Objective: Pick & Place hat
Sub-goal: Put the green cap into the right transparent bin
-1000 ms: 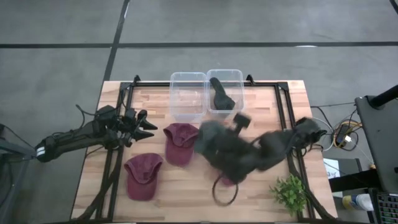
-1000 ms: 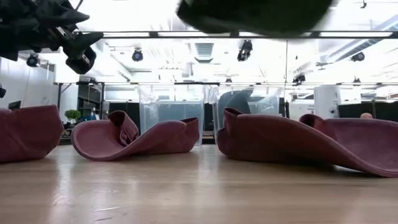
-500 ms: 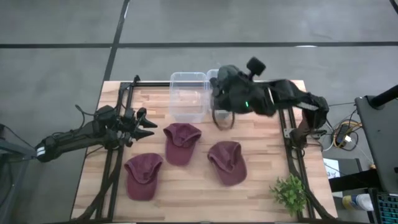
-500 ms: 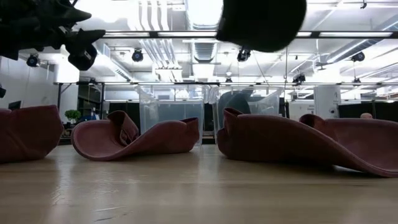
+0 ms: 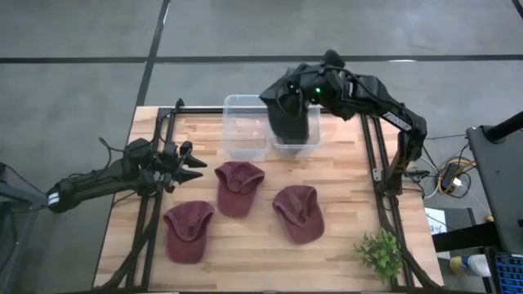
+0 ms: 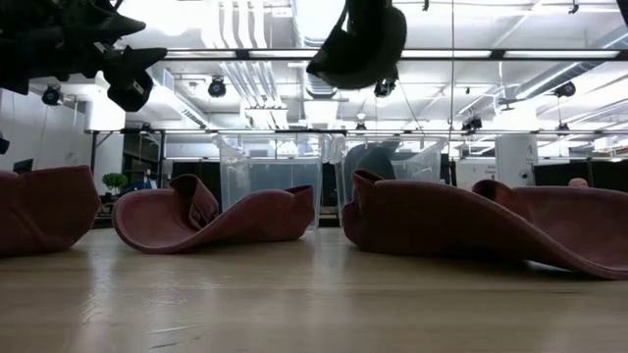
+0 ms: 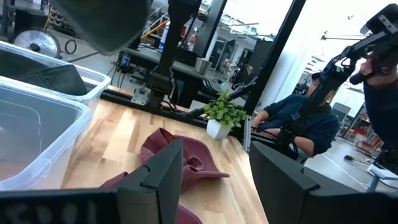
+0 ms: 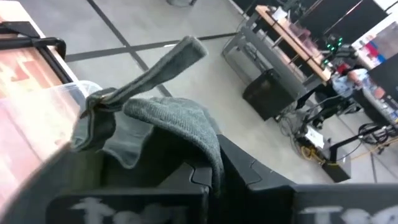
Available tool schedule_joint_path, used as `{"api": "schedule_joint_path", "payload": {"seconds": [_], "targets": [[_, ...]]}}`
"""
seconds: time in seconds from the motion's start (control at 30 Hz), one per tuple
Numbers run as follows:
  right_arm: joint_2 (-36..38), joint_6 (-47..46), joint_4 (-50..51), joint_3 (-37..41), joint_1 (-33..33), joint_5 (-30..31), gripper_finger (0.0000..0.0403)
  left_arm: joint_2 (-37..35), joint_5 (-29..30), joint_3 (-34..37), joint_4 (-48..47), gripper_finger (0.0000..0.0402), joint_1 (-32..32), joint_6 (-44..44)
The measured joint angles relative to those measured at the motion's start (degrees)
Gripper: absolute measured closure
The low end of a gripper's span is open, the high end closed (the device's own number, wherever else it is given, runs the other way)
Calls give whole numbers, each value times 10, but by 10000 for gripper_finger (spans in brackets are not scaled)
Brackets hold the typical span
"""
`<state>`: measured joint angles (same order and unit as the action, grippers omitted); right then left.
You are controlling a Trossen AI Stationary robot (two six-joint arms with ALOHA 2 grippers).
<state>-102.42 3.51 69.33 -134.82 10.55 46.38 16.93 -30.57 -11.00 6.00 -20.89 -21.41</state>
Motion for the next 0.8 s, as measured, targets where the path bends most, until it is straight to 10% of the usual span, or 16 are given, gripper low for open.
{"api": "schedule_joint_path", "payload": {"seconds": [0.8], "targets": [[-43,-36,17,28,83,-76,395,0,0,0,0,223,0,8]]}}
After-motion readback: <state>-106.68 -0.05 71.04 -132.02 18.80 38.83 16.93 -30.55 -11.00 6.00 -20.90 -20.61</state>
